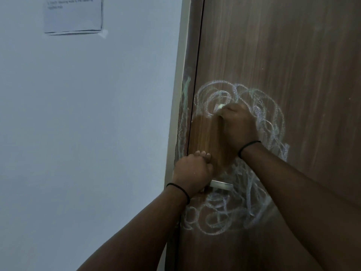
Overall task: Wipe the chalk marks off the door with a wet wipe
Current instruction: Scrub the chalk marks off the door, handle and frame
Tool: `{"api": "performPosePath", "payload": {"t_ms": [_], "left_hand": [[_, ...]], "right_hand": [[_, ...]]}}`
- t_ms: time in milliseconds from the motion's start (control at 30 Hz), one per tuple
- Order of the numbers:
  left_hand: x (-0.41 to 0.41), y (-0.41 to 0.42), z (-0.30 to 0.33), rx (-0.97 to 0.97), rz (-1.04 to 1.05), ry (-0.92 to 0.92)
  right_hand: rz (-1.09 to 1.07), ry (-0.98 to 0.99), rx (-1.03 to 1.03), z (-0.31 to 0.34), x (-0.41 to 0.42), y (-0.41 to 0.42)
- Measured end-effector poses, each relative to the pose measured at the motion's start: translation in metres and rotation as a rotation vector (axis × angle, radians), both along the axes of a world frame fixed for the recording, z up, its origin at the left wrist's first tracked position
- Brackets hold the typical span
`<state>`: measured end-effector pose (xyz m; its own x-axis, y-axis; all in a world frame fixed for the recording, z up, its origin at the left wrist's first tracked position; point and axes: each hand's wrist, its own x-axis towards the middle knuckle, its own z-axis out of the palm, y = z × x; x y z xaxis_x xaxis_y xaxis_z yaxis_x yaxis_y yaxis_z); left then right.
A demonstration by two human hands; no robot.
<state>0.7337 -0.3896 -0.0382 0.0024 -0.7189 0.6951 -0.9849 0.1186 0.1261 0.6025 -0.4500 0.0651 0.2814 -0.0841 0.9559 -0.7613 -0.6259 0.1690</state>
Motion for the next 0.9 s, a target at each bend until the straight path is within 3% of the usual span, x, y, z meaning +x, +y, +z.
{"api": "performPosePath", "payload": {"t_ms": [133,233,333,533,700,833,900], "left_hand": [[0.001,0.001,-0.001,-0.006,-0.005,0.010],[0.002,0.000,-0.002,0.002,-0.022,0.010],[0.003,-0.001,-0.001,-0.003,-0.029,0.002],[0.003,0.002,-0.003,-0.007,-0.035,0.017],[0.004,0.001,-0.002,-0.019,-0.048,0.005],[0.003,0.002,-0.004,-0.031,-0.054,0.042],[0.004,0.002,-0.003,-0.033,-0.061,0.037]], "right_hand": [[0.044,0.302,0.038,-0.019,0.017,0.002],[0.084,0.202,-0.061,-0.022,-0.004,0.000],[0.011,0.034,-0.024,0.000,0.005,0.000],[0.115,0.293,0.001,-0.029,0.014,0.009],[0.034,0.011,0.033,0.010,0.017,-0.001],[0.069,0.270,0.021,-0.002,0.037,0.010],[0.096,0.298,0.044,-0.009,0.024,0.014]]}}
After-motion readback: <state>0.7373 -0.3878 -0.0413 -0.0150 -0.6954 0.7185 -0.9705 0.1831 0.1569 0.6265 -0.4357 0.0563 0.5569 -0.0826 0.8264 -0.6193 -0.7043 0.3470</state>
